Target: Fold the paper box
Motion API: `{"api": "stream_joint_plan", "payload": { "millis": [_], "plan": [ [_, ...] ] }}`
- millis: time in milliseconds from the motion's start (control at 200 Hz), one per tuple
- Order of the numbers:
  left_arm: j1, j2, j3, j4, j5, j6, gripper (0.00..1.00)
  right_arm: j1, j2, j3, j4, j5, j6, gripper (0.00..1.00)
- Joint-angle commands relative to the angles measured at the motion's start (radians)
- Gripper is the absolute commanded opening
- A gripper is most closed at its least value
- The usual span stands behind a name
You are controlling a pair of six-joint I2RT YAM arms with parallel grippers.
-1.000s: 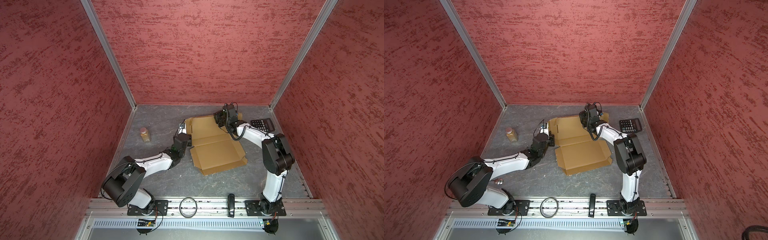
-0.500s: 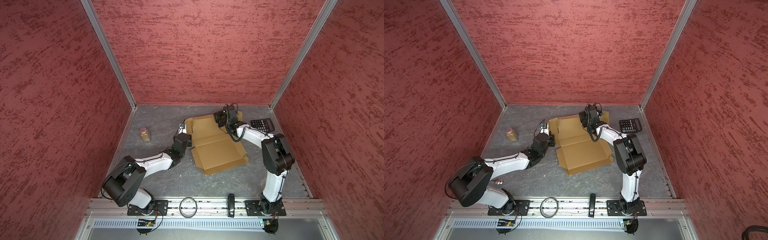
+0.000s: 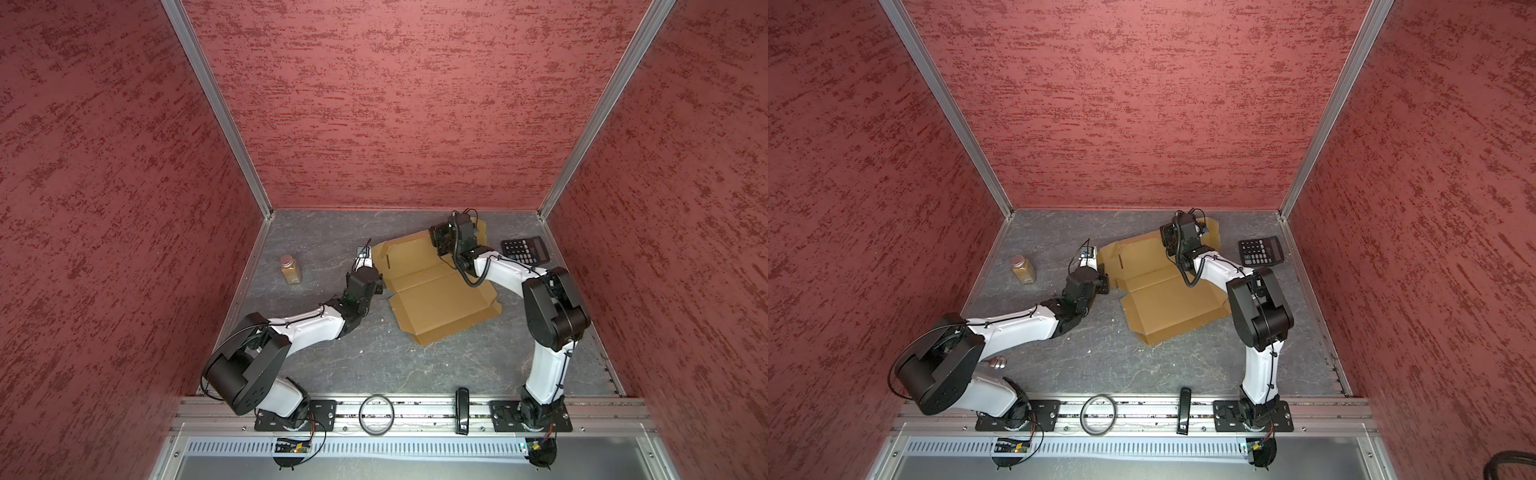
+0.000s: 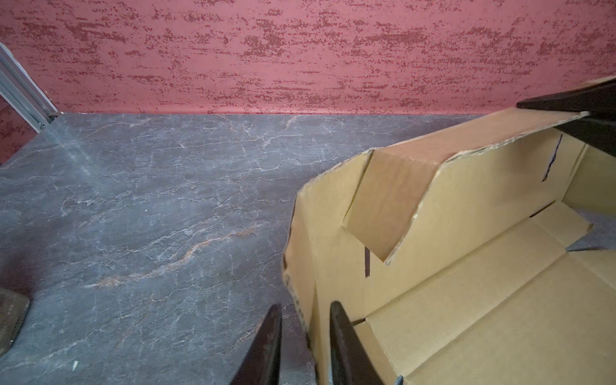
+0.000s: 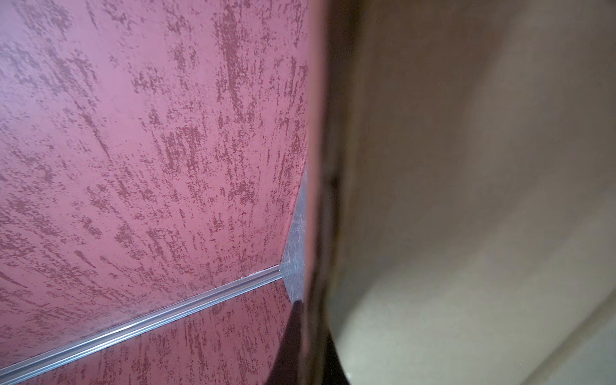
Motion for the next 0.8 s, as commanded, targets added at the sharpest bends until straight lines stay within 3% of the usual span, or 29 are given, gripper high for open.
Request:
{"api": "stream_joint_plan", "payload": {
  "millis": [0,346,792],
  "plan": [
    [-0.003,-0.048,-0.003,-0.036,-0.014,-0.010,0.31,-0.004,-0.028,-0.013,0.087,0.030,0.064,0.02],
    [0.005,-0.166,0.000,-0.196,-0.005,-0.049,0.41,-0.008,-0.019,-0.076,0.209,-0.028,0.040,0.00],
    [0.079,-0.229,0.031,-0.458,0.155,-0.146,0.46,-0.012,-0.024,-0.221,0.398,-0.094,0.050,0.00]
  ]
}}
